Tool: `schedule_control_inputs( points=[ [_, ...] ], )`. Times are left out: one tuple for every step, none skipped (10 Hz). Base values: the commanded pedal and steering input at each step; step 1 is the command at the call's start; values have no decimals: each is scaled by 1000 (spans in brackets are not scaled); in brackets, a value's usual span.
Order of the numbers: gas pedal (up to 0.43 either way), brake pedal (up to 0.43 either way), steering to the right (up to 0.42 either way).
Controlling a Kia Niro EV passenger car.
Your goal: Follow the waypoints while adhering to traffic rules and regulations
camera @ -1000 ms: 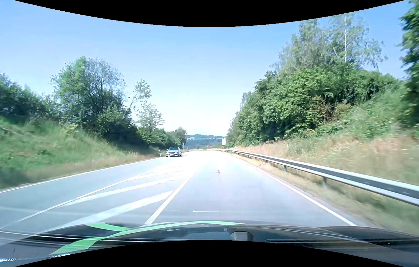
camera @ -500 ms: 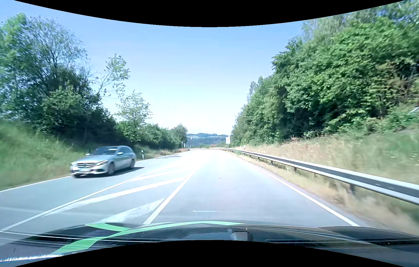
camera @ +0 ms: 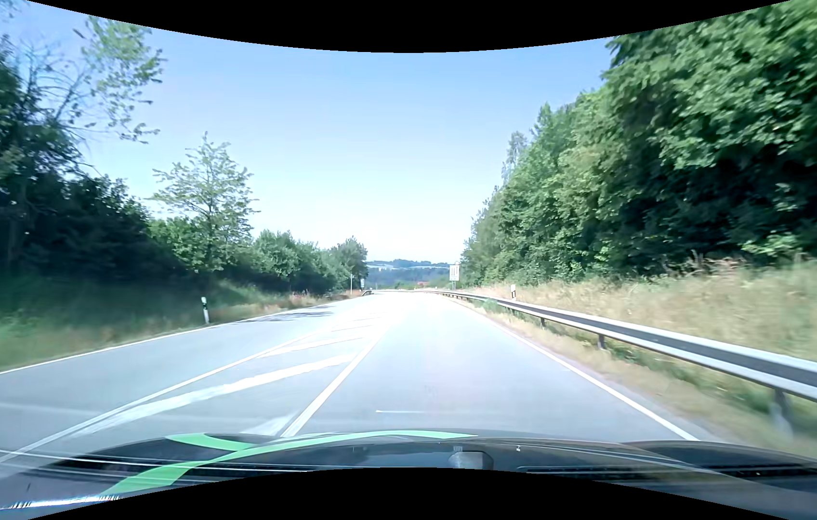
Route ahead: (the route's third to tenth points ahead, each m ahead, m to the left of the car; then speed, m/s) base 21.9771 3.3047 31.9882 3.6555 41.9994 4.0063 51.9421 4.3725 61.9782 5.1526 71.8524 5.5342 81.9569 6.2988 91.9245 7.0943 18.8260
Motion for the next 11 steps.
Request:
schedule_control_inputs(
  points=[
    [209,0,-10],
    [209,0,-10],
    [209,0,-10],
    [197,0,-10],
    [157,0,-8],
    [150,0,-7],
    [150,0,-7],
    [150,0,-7],
    [150,0,-7],
    [150,0,-6],
    [150,0,-6]
  ],
)
